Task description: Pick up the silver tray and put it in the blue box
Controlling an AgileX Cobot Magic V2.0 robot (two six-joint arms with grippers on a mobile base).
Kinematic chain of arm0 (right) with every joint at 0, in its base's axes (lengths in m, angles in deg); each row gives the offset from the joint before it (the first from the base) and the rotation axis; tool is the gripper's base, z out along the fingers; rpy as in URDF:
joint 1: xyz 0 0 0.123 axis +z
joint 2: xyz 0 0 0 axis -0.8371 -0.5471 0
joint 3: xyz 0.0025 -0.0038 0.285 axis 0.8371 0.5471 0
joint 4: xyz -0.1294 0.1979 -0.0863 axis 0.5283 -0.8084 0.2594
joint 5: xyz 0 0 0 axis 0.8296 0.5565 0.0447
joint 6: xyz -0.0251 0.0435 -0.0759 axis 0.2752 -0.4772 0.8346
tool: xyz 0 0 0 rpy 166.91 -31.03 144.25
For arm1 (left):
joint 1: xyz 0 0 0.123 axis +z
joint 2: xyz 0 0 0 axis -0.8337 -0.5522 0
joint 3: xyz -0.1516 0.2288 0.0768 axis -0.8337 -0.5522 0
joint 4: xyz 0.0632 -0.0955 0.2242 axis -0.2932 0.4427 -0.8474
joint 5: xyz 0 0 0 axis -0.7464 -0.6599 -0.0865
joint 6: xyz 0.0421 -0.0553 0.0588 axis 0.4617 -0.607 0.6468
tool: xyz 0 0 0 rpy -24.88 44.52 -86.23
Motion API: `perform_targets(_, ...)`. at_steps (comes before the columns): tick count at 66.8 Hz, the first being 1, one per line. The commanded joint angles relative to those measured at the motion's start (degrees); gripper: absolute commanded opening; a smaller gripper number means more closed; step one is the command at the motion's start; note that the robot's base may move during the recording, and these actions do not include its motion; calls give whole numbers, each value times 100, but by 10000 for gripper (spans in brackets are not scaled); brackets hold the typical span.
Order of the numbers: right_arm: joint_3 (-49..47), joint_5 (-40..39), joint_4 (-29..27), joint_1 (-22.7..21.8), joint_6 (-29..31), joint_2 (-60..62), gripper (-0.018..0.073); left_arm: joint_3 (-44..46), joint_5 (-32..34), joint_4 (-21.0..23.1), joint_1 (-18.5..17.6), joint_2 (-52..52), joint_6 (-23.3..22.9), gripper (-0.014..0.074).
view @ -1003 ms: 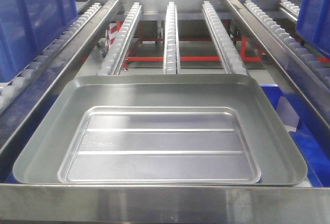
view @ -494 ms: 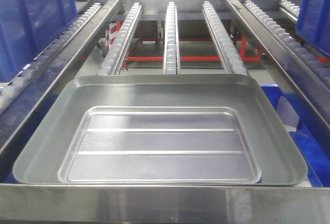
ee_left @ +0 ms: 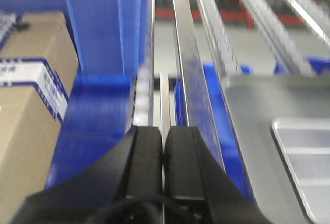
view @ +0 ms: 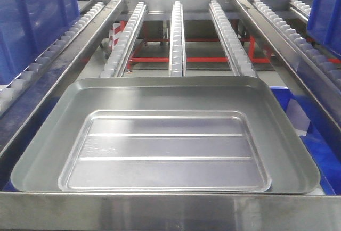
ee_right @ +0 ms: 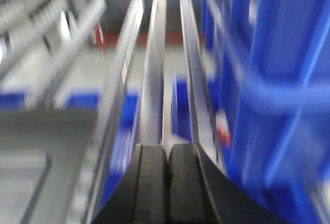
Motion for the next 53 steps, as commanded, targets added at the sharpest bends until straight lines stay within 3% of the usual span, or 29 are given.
perform_targets(1, -507, 430, -219, -25, -37, -642, 52, 695, -513, 62, -4, -700, -57, 1)
perform_targets(6, -813, 1122, -495, -25, -37, -1195, 52, 1114, -1531, 94, -4, -1384, -57, 1)
perform_targets(13, -1108, 1534, -667, -25, -37, -1977, 52, 1459, -2067, 453, -4, -2166, -57, 1)
perform_targets(29, -1286, 1540, -706, -25, -37, -2580, 52, 1504, -2046, 1286, -4, -2975, -57, 1)
perform_targets(35, -1286, 1585, -975, -25, -37, -2580, 52, 1504, -2013, 1704, -4, -3111, -57, 1)
perform_targets(45, -1340, 1588, -1129, -25, -31, -2728, 55, 1504, -1712, 1918, -4, -3408, -57, 1)
perform_targets(53, -1652, 2151, -1129, -13, 161, -3063, 56, 1539, -1390, 2872, -41, -3687, -57, -1)
